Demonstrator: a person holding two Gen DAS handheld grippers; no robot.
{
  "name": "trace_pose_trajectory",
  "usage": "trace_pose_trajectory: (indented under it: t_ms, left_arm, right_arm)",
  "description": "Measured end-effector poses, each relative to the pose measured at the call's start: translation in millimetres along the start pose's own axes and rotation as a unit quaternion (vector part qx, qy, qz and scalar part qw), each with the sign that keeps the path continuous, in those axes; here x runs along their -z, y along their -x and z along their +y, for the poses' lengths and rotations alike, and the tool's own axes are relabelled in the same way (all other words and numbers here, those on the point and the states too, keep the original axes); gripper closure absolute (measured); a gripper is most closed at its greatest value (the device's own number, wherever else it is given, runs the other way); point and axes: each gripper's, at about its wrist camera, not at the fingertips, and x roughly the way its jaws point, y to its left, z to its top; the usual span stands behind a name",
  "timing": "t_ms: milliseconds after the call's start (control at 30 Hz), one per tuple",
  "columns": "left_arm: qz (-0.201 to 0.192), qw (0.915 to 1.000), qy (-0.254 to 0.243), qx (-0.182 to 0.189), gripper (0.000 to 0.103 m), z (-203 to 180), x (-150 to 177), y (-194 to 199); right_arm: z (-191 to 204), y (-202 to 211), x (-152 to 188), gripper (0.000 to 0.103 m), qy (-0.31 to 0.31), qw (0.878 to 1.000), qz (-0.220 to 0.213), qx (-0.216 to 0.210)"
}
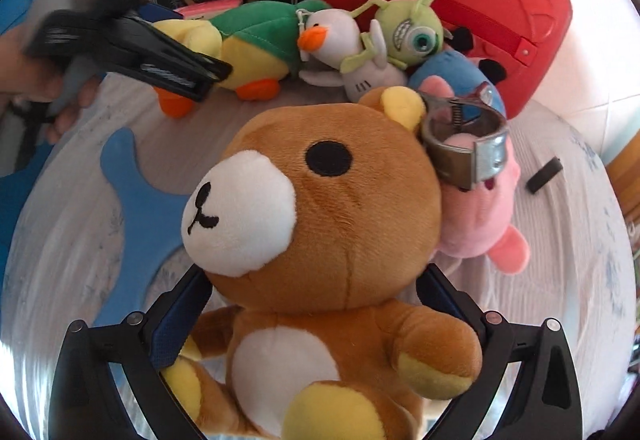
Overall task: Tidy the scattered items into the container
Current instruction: 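Grasp the green-hat duck plush with the left tool while the right tool grasps the brown bear plush, then carry the duck and bear plushes over the blue crate with both tools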
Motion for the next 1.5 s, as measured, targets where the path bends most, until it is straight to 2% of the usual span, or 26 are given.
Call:
trace_pose_trajectory:
  t_ms: [167, 333, 433, 633, 667, 700, 800, 900, 1233, 1333, 1500]
  left_arm:
    - [0.014, 0.9996, -0.022, -0.008, 0.0, -10.0, -8.5, -26.1]
    - [0.013, 0.9997, -0.02, -0.01, 0.0, -16.9, -11.9, -32.4]
    - [0.013, 0.9993, -0.027, -0.023, 0.0, -23.6, -9.3, -32.1]
    - [0.007, 0.9999, 0.002, -0.016, 0.026, -24.0, -2.8, -19.7]
    - [0.005, 0.9999, 0.009, -0.013, 0.029, -23.8, -0.7, -16.0]
    - [0.003, 0.9998, 0.017, -0.009, 0.031, -23.0, 1.7, -12.6]
    - [-0.001, 0.9992, 0.04, -0.006, 0.036, -20.9, 9.7, -1.7]
    - [-0.002, 0.9983, 0.058, 0.0, 0.037, -21.0, 17.4, 9.9]
    - [-0.034, 0.9934, 0.109, 0.005, 0.038, -29.0, 55.3, 80.1]
    - [-0.049, 0.9911, 0.124, 0.007, 0.038, -28.6, 44.6, 107.2]
    - [-0.071, 0.9849, 0.157, 0.014, 0.038, -17.1, 58.1, 148.5]
  right_arm:
    - [0.1, -7.6, 3.5, 0.0, -0.01, 1.0, 0.003, -0.006]
    - [1.2, -12.6, -0.4, 0.0, -0.012, 1.0, -0.001, -0.003]
    - [5.7, -22.9, -3.2, 0.0, -0.003, 1.0, 0.013, 0.001]
    - [6.1, -27.2, -4.5, 0.0, -0.01, 1.0, 0.013, 0.007]
    - [5.4, -28.5, -4.2, 0.002, -0.013, 1.0, 0.021, 0.002]
    - [4.3, -28.2, -3.9, 0.011, -0.016, 1.0, 0.026, -0.004]
    - [2.6, -21.6, -1.7, 0.023, -0.021, 0.999, 0.027, -0.015]
    - [3.4, -10.9, 2.6, 0.028, -0.021, 0.999, 0.023, -0.014]
    - [9.4, 43.9, 17.9, 0.029, -0.03, 0.999, 0.001, -0.03]
    - [8.9, 60.8, 17.9, 0.029, -0.03, 0.999, -0.007, -0.032]
    - [1.7, 91.8, 27.3, 0.029, -0.037, 0.999, -0.025, -0.026]
